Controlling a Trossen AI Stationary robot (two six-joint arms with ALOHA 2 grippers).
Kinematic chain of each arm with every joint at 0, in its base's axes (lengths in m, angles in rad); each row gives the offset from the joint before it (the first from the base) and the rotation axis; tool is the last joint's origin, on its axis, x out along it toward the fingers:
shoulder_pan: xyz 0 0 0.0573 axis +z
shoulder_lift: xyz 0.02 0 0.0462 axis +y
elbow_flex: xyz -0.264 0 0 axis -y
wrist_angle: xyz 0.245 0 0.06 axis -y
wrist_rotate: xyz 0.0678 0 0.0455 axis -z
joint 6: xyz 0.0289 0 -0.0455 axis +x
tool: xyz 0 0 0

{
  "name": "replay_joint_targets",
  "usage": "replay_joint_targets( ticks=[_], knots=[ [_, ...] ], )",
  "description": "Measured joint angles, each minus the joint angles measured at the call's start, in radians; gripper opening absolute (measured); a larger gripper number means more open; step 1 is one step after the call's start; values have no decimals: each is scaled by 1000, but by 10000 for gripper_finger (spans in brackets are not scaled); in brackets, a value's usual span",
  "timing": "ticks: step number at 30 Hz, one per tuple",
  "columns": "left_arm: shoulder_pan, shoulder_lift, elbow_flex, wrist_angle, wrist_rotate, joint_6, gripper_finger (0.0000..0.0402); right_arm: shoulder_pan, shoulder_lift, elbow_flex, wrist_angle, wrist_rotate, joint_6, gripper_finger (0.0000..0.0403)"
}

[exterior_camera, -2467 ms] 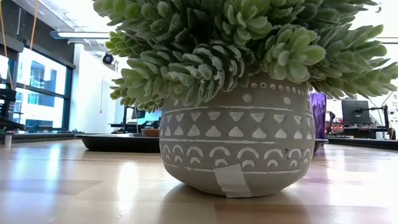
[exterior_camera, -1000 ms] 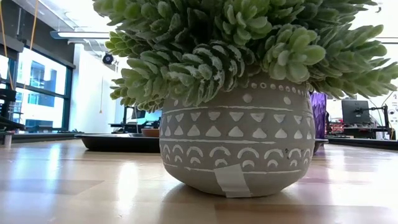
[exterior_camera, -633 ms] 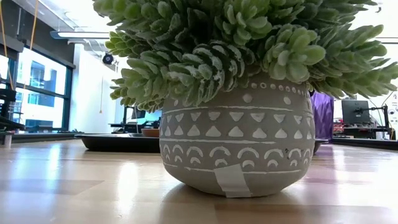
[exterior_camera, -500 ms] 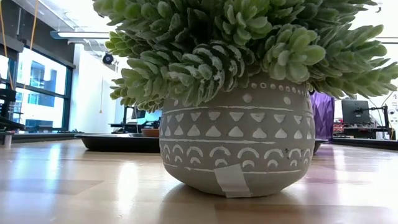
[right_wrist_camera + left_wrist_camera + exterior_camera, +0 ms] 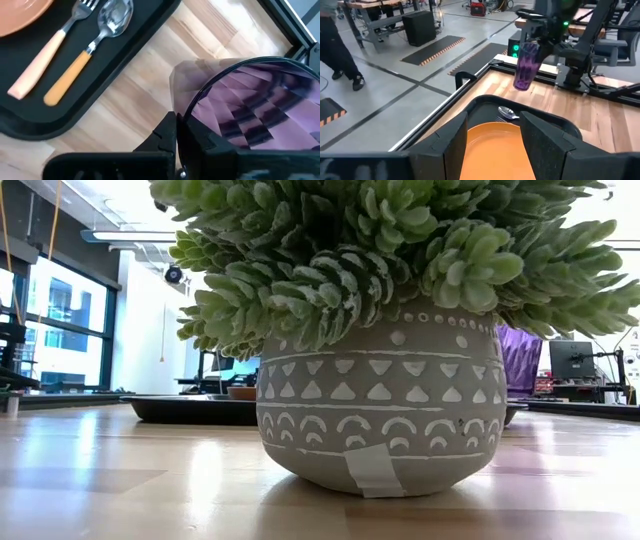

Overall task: Pick and place plate/cup/fork/spoon on tray
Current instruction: Put the purple cup on the black tray

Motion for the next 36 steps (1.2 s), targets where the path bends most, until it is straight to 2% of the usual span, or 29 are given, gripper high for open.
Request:
replay_joint_targets(
  ticks=[6, 10, 18, 26, 30, 36],
  knots=[
    [0, 0, 0, -5, 0, -44, 170, 126, -19, 49, -77, 16, 112, 1],
    [0, 0, 0, -7, 0, -84, 170, 219, -19, 140, -85, 51, 161, 1],
    [0, 0, 0, -8, 26, -197, 170, 345, 18, 332, -80, 50, 187, 0],
    [-3, 0, 0, -8, 279, -182, 170, 433, 184, 511, -57, 48, 63, 0],
    [-1, 0, 0, -5, 297, -290, 170, 447, 284, 613, -60, 29, -2, 0],
    [51, 0, 27, -33, 324, -439, 170, 457, 448, 780, -75, -52, -122, 0]
  ],
)
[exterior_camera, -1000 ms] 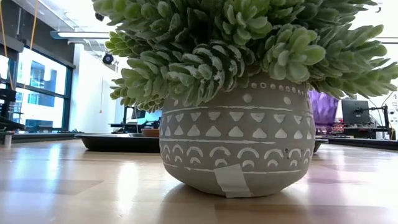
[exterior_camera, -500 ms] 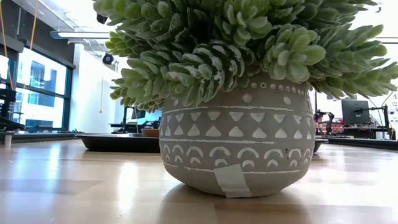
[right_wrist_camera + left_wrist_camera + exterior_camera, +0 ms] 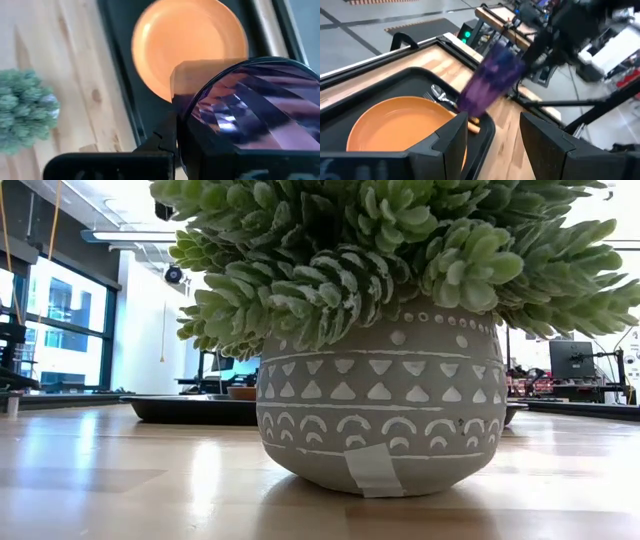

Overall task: Pick and place plate/cup/fork/spoon on tray
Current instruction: Put the purple cup on the black tray

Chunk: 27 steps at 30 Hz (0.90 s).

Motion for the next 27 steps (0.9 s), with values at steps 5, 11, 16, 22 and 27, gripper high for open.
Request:
replay_joint_targets(
  ticks=[5, 11, 16, 22, 27],
  knots=[
    [62, 21, 66, -67, 47, -11, 170, 0, 134, 131, -3, -80, -114, 0],
    [138, 107, 188, -273, 110, -13, 170, 0, 280, 271, -54, -157, -242, 0],
    [180, 188, 243, -347, 210, 13, 170, 0, 376, 372, -66, -169, -363, 0],
    [191, 262, 246, -360, 279, 36, 170, 14, 418, 385, -5, -225, -469, 0],
    [171, 312, 246, -363, 279, 42, 170, 35, 418, 366, 20, -231, -532, 0]
  ],
)
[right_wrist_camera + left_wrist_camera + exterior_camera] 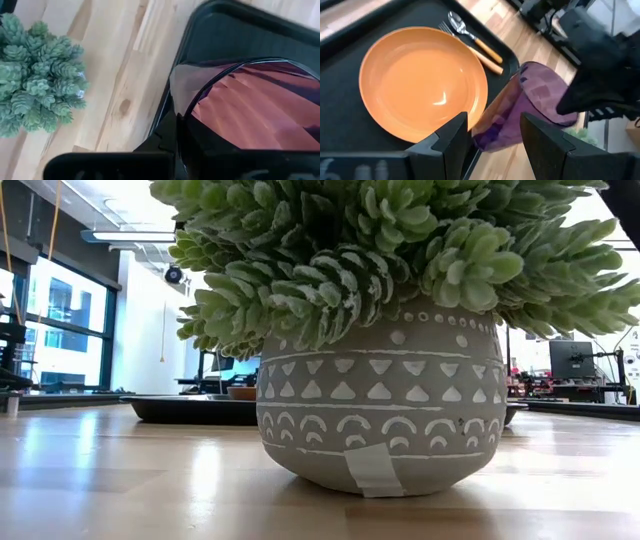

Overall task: Pick and place plate/cup/fork/spoon on tray
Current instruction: Put the purple cup on the black tray

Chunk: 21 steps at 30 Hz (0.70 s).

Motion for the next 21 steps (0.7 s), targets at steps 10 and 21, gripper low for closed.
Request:
replay_joint_targets(
  ticks=[10, 21],
  knots=[
    [-49, 100, 0, 2, 28, 5, 170, 25, 8, 0, 71, -50, -60, 0],
    [-64, 115, 0, 31, 64, 0, 170, 24, 52, -1, 40, -84, -105, 0]
  ],
)
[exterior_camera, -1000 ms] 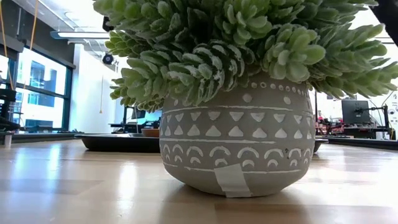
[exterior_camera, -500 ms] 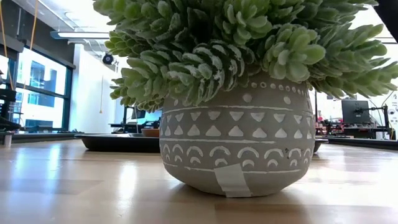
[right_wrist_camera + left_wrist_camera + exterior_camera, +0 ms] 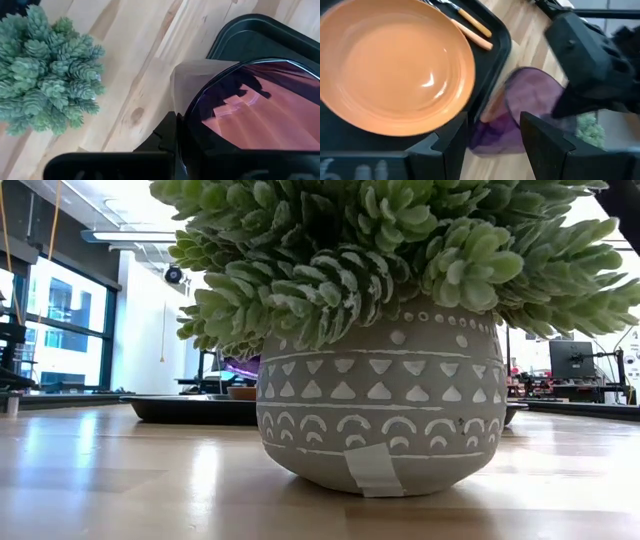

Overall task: Pick and place plate/cup/fork/spoon on tray
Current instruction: Put the purple cup on the black tray

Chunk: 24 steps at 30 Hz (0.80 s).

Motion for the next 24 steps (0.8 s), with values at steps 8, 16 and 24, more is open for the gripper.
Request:
replay_joint_targets(
  ticks=[8, 16, 24],
  knots=[
    [-35, 22, 1, -1, 19, -23, 170, 0, 10, 0, 35, 61, -16, 0],
    [-50, 40, 0, -1, 51, -47, 170, 2, 10, 0, 70, 123, -12, 0],
    [-50, 41, 0, -29, 58, -46, 170, 34, 10, 0, 79, 216, -6, 0]
  ],
)
